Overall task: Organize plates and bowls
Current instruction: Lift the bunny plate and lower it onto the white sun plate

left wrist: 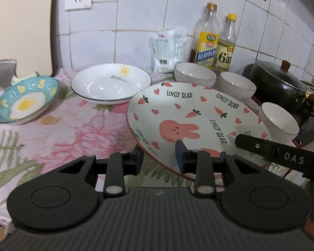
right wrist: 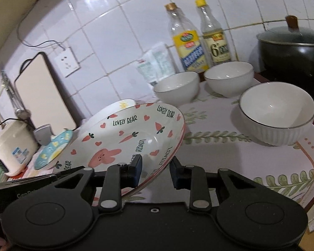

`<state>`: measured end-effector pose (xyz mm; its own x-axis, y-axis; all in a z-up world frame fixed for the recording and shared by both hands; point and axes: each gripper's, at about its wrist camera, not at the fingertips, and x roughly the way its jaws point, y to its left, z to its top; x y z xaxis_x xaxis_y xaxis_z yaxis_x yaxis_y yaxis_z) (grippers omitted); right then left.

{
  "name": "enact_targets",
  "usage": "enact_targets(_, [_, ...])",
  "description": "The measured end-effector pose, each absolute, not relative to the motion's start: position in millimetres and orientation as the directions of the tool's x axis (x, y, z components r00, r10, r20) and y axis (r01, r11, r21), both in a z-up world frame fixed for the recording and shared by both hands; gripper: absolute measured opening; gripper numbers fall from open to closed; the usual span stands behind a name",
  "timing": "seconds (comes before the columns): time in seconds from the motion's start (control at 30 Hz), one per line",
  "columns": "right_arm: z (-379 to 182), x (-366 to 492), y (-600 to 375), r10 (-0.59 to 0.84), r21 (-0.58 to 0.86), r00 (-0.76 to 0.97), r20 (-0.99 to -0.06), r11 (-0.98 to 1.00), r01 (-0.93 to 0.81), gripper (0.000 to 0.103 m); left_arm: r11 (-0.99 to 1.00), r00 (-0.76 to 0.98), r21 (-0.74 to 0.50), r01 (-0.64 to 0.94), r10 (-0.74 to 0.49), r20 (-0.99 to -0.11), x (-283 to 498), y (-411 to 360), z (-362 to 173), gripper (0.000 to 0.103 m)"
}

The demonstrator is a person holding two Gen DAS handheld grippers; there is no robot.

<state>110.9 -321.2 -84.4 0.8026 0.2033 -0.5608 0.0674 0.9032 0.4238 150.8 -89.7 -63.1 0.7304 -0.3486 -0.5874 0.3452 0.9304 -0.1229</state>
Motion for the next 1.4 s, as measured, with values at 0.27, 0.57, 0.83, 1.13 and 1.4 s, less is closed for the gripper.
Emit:
enact_targets(0.27, [-55.5, 112.0, -306.1, 0.256, 0.404, 0.818, -0.516, 0.914, -0.031, 0.034, 0.94, 0.776, -0.133, 0.315, -0.336, -0.534, 137.6, -66.9, -37.3, 0.03])
enact_targets(0.57, [-38.4, 143.4, -291.4, 0.32, 0.402, 0.818, -0.478, 0.908, -0.12, 0.034, 0.949, 0.794, -0.162, 0.272, -0.316, -0.52, 159.3, -44.7, -20.5, 0.03])
enact_targets(0.83, [-47.3, 189.5, -276.8, 0.357, 0.411, 0.796, -0.488, 0.899, -0.152, 0.034, 0.949, 0.784, -0.215, 0.229, -0.311, -0.537, 203.3, -27.3, -33.8, 0.03])
enact_targets(1.13, [-70.6, 243.8, -262.5, 0.369, 0.411, 0.748, -0.552, 0.901, -0.141, 0.034, 0.95, 0.756, -0.252, 0.185, -0.302, -0.581, 260.6, -16.4, -63.3, 0.03])
enact_targets(1.4, [-95.5, 290.2, -254.2, 0.38, 0.407, 0.692, -0.613, 0.903, -0.135, 0.034, 0.95, 0.714, -0.272, 0.153, -0.296, -0.635, 307.6, -11.1, -82.4, 0.03])
